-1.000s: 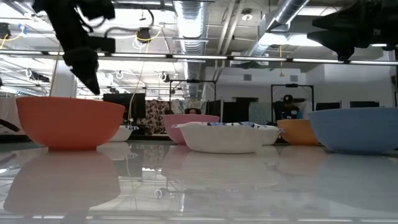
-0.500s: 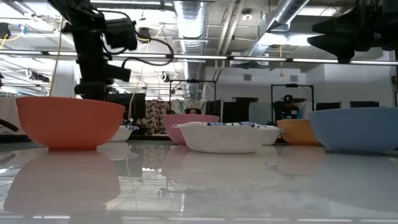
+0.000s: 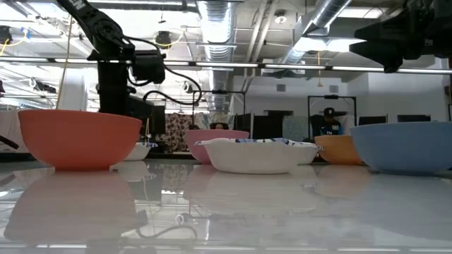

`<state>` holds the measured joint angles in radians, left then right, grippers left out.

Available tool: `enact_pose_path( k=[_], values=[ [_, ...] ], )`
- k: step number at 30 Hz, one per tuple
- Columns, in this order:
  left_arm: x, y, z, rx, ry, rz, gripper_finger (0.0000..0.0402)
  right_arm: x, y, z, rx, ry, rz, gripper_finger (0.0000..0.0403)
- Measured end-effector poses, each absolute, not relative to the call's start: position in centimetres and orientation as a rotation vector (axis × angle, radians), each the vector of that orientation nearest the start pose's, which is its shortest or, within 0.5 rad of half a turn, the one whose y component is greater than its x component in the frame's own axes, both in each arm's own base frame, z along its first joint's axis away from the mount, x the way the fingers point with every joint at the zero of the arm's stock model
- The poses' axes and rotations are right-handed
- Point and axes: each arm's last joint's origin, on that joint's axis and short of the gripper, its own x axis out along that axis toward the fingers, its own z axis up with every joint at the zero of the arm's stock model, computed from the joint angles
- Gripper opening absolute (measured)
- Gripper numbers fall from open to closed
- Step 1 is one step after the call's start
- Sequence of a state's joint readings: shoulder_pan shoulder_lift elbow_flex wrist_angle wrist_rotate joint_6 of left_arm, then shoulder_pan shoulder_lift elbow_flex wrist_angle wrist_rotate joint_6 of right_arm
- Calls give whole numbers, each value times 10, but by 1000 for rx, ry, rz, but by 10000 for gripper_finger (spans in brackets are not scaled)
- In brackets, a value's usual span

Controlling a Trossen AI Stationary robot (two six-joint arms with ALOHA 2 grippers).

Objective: Nest bowls inside each other
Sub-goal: Stack the top left white paper bowl into the top right white paper bowl

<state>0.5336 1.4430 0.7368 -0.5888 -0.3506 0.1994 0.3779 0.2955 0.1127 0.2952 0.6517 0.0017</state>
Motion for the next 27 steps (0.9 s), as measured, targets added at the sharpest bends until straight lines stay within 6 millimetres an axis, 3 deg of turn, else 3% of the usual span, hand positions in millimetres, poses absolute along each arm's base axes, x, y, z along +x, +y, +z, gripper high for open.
enact_pose_path(
  k=[5, 16, 27],
  values=[
    [200, 133, 158, 36, 1397, 635, 15, 108, 24, 205, 60, -99, -274, 230],
    [204, 109, 179, 121, 1306, 635, 1, 109, 17, 205, 206, -128, -369, 225],
    [211, 67, 239, 429, 1050, 827, 0, 108, -1, 208, 362, -228, -608, 224]
  ],
)
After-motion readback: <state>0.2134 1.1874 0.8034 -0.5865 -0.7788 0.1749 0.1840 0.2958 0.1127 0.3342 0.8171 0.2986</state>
